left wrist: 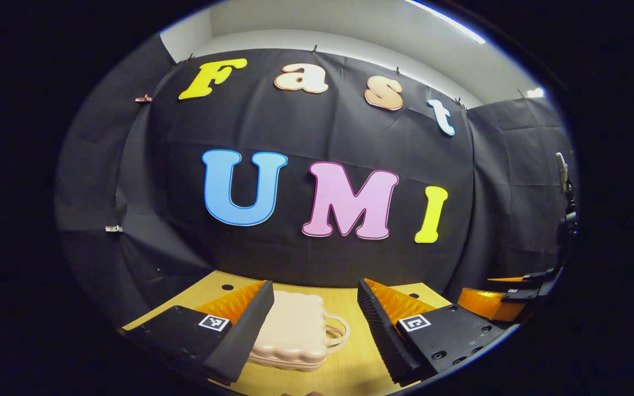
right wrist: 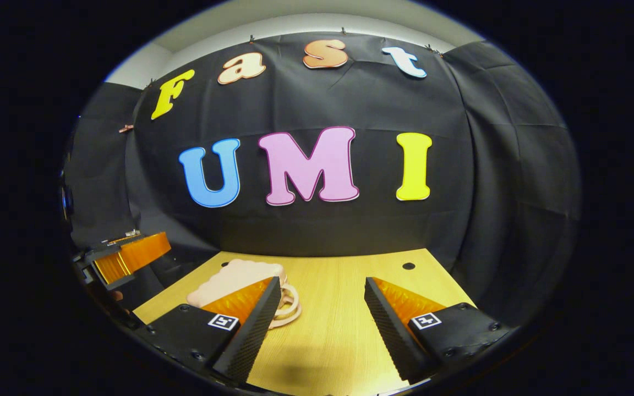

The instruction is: First open the suitcase, pack the skin care products into it, and then close the suitcase.

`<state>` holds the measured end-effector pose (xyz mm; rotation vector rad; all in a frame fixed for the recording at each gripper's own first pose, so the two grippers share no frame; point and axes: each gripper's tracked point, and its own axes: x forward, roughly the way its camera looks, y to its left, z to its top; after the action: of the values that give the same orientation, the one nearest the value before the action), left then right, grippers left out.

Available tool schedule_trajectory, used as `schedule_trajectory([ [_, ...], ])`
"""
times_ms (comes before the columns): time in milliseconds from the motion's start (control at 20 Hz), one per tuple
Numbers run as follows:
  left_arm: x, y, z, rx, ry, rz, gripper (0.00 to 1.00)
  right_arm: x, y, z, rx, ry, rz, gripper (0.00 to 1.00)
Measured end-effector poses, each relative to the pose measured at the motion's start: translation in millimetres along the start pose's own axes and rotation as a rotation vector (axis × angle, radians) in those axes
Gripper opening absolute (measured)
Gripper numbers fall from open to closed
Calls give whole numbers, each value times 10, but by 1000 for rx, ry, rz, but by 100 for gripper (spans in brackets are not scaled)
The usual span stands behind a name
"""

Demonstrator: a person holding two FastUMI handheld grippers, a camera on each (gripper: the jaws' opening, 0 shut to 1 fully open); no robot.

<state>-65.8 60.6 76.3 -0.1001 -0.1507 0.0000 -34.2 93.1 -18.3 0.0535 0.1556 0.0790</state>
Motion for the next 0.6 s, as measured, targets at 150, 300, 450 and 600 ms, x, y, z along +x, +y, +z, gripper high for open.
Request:
schedule_trajectory([
  [150, -69, 63, -94, -11, 9, 11, 96, -69, 59, -74, -6, 3, -6, 97],
  [300, -110, 103, -108, 3, 9, 15, 96, -107, 98, -107, -10, 7, -11, 97],
  [450, -138, 126, -66, 20, -15, 13, 96, -148, 105, -115, -22, 5, -18, 97],
  [600, -147, 143, -64, 28, -26, 16, 96, -194, 103, -115, -34, 4, -25, 97],
])
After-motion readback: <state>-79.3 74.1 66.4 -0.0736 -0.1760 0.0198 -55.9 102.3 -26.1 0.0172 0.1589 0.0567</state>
